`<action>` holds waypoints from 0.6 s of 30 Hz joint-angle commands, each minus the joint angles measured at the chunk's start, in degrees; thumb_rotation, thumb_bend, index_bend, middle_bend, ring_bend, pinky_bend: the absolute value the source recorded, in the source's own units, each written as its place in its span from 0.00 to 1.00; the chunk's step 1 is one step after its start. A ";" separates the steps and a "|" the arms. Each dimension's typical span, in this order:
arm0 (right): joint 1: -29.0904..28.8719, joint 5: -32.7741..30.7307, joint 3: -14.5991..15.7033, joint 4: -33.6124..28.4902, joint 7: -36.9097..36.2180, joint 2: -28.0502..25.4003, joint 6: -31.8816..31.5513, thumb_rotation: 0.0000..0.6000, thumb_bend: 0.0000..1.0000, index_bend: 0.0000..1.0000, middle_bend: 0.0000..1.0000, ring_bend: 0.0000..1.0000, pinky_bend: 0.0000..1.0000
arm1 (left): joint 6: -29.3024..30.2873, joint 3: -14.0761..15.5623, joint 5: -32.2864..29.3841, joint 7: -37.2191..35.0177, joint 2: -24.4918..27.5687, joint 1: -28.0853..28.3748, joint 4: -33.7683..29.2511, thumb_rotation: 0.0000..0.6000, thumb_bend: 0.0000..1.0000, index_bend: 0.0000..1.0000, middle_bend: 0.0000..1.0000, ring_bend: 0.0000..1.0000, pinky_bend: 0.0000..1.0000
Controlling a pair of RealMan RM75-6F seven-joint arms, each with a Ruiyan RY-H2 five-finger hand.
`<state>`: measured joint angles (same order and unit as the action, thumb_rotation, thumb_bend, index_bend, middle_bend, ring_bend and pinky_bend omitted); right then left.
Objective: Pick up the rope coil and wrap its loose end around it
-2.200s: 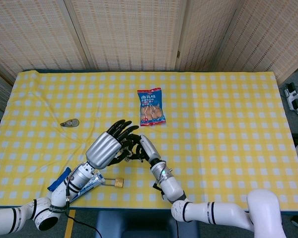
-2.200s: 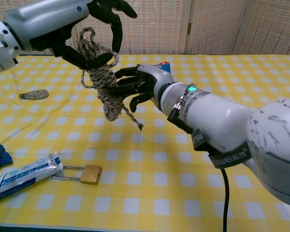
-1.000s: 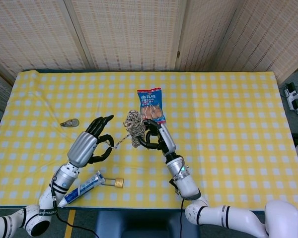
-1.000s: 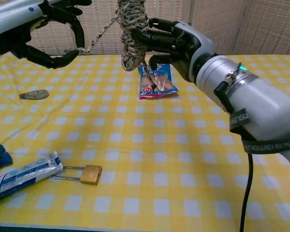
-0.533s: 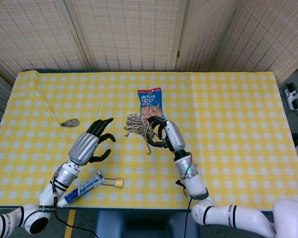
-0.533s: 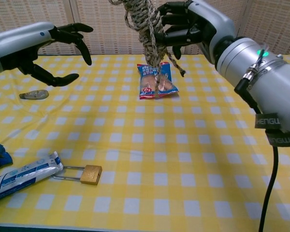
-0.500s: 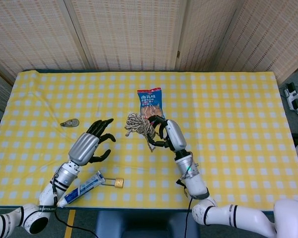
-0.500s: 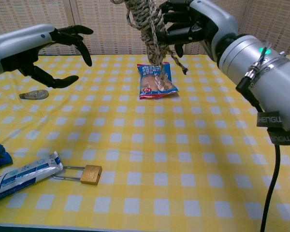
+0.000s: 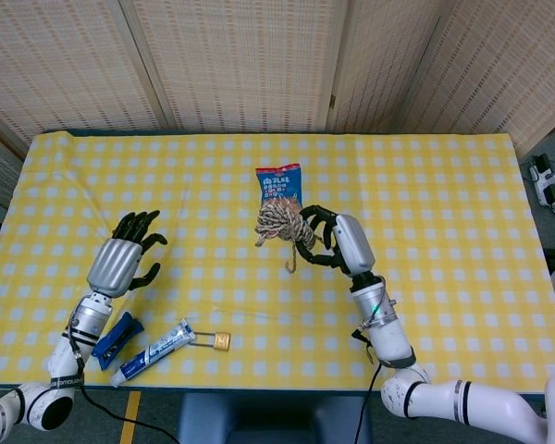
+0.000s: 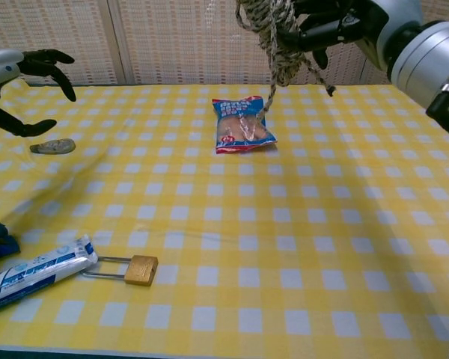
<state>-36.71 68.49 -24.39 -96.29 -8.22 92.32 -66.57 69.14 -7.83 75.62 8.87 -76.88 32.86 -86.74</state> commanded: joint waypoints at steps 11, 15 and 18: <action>2.07 -1.89 1.54 -4.65 -0.69 -5.22 1.16 1.00 0.71 0.92 0.77 0.81 0.74 | 5.55 1.84 -5.80 -3.88 7.18 -10.50 -3.26 1.00 0.43 0.34 0.09 0.02 0.01; 2.41 -1.86 1.82 -5.29 -1.36 -5.88 1.07 1.00 0.71 0.92 0.77 0.81 0.74 | 8.99 3.19 -3.96 -7.11 7.78 -14.10 -3.66 1.00 0.43 0.33 0.09 0.03 0.01; 2.70 -1.82 2.07 -5.76 -2.35 -6.26 1.14 1.00 0.71 0.92 0.77 0.81 0.74 | 11.65 4.04 -2.53 -9.19 8.00 -16.65 -3.69 1.00 0.43 0.31 0.09 0.03 0.01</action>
<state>-34.11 66.64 -22.40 -101.92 -10.42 86.18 -65.45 79.51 -4.47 72.17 0.86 -69.22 17.43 -90.22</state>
